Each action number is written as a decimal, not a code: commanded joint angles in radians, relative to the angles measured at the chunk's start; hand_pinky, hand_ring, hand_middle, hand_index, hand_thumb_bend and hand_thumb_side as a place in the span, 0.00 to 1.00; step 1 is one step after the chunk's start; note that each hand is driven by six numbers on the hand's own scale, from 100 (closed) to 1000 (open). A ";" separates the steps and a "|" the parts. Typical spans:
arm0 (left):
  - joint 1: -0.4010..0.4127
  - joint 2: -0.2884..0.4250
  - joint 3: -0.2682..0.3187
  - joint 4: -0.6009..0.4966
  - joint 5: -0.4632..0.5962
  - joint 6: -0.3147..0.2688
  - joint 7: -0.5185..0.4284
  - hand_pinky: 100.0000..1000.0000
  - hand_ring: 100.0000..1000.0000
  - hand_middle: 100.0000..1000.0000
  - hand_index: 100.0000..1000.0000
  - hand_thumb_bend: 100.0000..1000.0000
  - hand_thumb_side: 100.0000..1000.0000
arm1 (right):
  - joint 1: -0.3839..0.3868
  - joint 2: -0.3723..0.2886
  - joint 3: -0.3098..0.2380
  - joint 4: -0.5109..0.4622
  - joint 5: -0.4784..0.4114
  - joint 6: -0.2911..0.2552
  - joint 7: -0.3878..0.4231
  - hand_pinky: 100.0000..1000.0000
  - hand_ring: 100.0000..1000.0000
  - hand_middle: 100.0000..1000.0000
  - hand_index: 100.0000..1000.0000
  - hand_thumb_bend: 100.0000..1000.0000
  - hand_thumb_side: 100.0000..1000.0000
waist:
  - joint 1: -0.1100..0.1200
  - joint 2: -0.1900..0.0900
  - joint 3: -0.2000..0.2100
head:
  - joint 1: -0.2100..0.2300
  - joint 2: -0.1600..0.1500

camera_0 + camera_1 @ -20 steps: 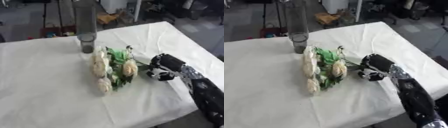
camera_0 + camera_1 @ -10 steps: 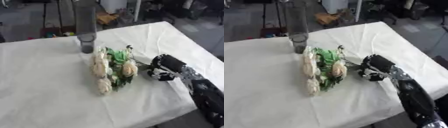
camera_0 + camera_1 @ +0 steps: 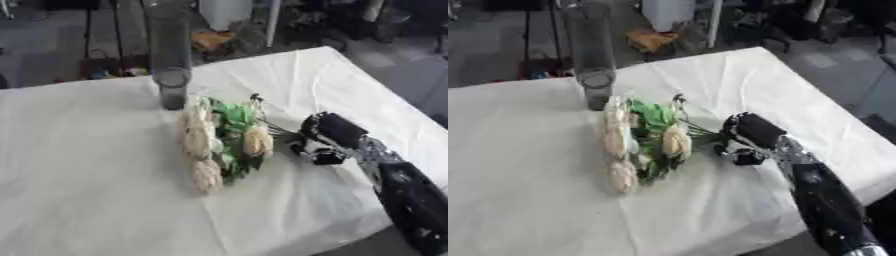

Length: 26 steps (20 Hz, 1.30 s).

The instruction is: Arrange flowers into the vase.

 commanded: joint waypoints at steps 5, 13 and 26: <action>-0.008 0.009 0.002 -0.012 0.002 -0.001 -0.001 0.55 0.59 0.72 0.79 0.73 0.77 | -0.021 -0.041 -0.005 -0.025 -0.064 -0.047 -0.030 0.27 0.11 0.12 0.35 0.30 0.08 | 0.001 -0.007 0.001 | -0.001 -0.004; -0.007 0.010 0.001 -0.012 0.001 0.000 -0.003 0.55 0.60 0.72 0.79 0.73 0.77 | -0.032 -0.073 0.000 -0.096 -0.187 -0.049 0.054 0.39 0.26 0.24 0.48 0.32 0.08 | -0.003 -0.009 0.001 | 0.000 0.007; -0.006 0.012 0.003 -0.012 0.000 0.001 -0.004 0.55 0.60 0.72 0.79 0.73 0.77 | -0.040 -0.071 0.008 -0.131 -0.182 -0.049 0.157 0.57 0.51 0.47 0.66 0.28 0.04 | -0.004 -0.008 0.003 | -0.002 0.013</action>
